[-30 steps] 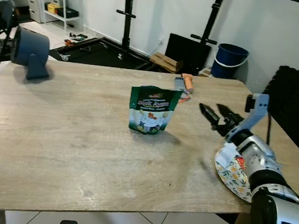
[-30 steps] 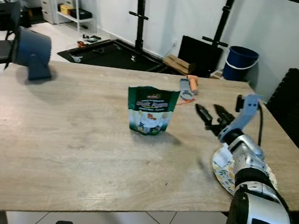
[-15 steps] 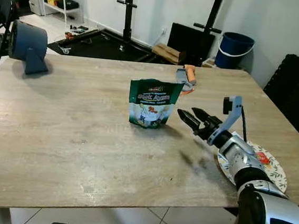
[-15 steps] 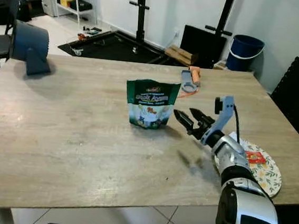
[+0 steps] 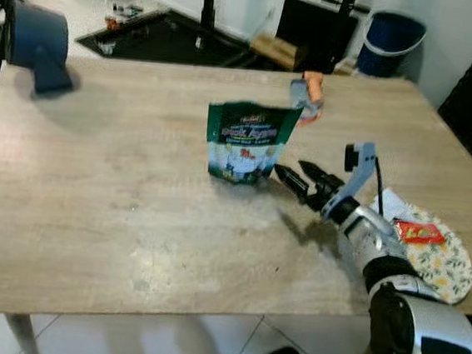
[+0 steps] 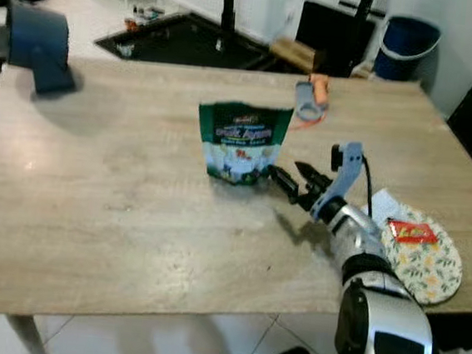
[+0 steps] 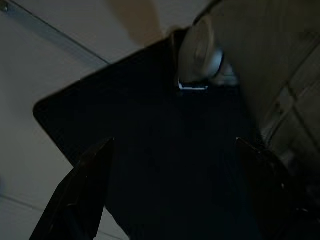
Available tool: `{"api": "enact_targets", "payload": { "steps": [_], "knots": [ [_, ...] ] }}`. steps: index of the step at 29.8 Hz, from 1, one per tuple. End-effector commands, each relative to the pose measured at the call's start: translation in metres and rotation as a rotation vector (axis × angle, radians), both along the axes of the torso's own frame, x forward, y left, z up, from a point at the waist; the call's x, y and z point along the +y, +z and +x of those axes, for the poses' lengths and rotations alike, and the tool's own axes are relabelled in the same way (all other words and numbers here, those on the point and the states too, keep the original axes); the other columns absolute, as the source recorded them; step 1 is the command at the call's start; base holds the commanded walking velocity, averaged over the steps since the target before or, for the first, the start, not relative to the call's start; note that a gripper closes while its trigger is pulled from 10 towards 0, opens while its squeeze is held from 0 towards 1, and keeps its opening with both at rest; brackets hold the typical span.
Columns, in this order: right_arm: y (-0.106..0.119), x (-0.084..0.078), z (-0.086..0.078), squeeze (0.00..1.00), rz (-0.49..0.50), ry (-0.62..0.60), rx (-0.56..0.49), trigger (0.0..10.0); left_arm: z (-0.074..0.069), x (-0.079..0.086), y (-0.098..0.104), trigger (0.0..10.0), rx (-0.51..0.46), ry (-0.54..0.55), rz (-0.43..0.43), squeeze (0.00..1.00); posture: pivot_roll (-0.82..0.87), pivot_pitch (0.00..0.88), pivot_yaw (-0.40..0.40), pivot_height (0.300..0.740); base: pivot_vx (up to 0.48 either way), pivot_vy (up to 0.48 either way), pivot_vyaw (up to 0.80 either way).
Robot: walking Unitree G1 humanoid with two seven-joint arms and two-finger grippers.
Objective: Restocking fridge
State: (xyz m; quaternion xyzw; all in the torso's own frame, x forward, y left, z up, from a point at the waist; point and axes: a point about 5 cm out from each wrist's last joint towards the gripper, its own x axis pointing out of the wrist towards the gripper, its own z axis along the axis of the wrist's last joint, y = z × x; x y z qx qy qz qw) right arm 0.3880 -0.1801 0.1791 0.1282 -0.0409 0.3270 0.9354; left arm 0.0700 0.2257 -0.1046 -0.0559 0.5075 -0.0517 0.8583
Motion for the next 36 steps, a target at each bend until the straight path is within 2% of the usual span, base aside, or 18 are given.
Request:
{"api": "enact_targets", "payload": {
  "steps": [1,6,9,11,22,29,34,36],
  "knots": [
    [0.003,0.002,0.001,0.00,-0.029,0.004,-0.021,10.0,-0.002,0.010,0.003,10.0,-0.012,0.005,0.021,0.00,0.13,0.261,-0.034,0.740,0.000,0.000,0.00],
    [0.011,0.004,0.002,0.00,-0.002,0.018,-0.056,10.0,-0.004,0.012,0.004,10.0,-0.026,0.001,0.021,0.00,0.15,0.281,-0.026,0.740,0.000,0.000,0.00],
    [0.021,0.004,0.002,0.00,0.074,0.084,-0.088,10.0,-0.011,0.012,0.004,10.0,-0.028,-0.015,0.015,0.00,0.16,0.297,-0.022,0.740,0.000,0.000,0.00],
    [0.021,0.004,0.002,0.00,0.074,0.084,-0.088,10.0,-0.011,0.012,0.004,10.0,-0.028,-0.015,0.015,0.00,0.16,0.297,-0.022,0.740,0.000,0.000,0.00],
    [0.045,0.011,0.006,0.00,0.044,0.139,-0.173,10.0,-0.032,0.016,0.006,10.0,-0.019,-0.035,0.010,0.00,0.20,0.349,-0.012,0.740,0.000,0.000,0.00],
    [0.049,0.012,0.006,0.00,0.044,0.162,-0.190,10.0,-0.037,0.014,0.007,10.0,-0.024,-0.041,0.002,0.00,0.22,0.362,-0.011,0.740,0.000,0.000,0.00],
    [0.049,0.015,0.004,0.00,0.051,0.235,-0.196,10.0,-0.037,0.013,0.007,10.0,-0.030,-0.050,-0.002,0.00,0.22,0.365,-0.009,0.740,0.000,0.000,0.00],
    [0.054,0.021,0.000,0.00,0.125,0.348,-0.222,10.0,-0.036,0.011,0.007,10.0,-0.030,-0.062,-0.004,0.00,0.21,0.357,-0.013,0.740,0.000,0.000,0.00]
  ]
}}
